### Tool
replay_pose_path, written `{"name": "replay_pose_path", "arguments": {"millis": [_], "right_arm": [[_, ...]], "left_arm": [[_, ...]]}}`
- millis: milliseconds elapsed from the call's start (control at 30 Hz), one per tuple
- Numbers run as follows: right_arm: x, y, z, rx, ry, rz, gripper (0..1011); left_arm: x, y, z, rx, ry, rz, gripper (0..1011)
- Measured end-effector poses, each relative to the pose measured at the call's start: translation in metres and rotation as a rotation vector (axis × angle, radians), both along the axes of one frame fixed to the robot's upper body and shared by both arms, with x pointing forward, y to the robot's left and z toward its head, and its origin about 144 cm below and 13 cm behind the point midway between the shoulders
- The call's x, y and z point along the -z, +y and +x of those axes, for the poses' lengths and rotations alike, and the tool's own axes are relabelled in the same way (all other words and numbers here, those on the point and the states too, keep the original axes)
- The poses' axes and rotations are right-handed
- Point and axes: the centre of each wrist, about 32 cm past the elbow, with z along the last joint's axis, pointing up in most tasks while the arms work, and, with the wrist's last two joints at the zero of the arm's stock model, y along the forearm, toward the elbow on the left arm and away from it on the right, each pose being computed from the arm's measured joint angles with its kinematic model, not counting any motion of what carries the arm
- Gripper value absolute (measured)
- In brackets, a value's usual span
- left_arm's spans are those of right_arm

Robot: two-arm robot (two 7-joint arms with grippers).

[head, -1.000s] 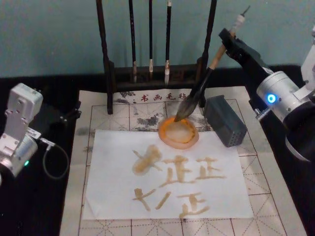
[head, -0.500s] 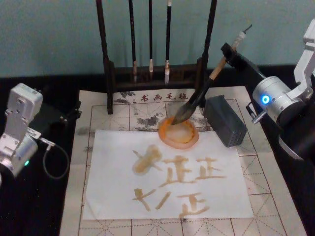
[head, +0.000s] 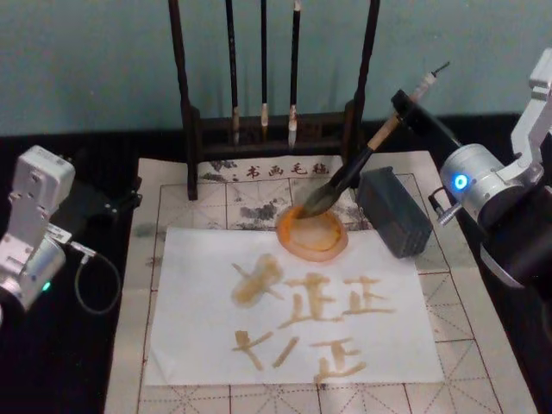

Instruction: Pick up the brush from the inkstone, write on the paper, then place the brush back to its original position.

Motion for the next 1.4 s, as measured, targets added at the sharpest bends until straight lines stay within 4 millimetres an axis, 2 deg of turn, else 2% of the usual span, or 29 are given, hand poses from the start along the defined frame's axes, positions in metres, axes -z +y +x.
{"name": "replay_pose_path", "arguments": {"millis": [1400], "right_arm": [[0.006, 0.002, -0.019, 0.019, 0.069, 0.024, 199]], "left_arm": [[0.0, 0.0, 0.0, 0.0, 0.0, 0.0, 1001]]}}
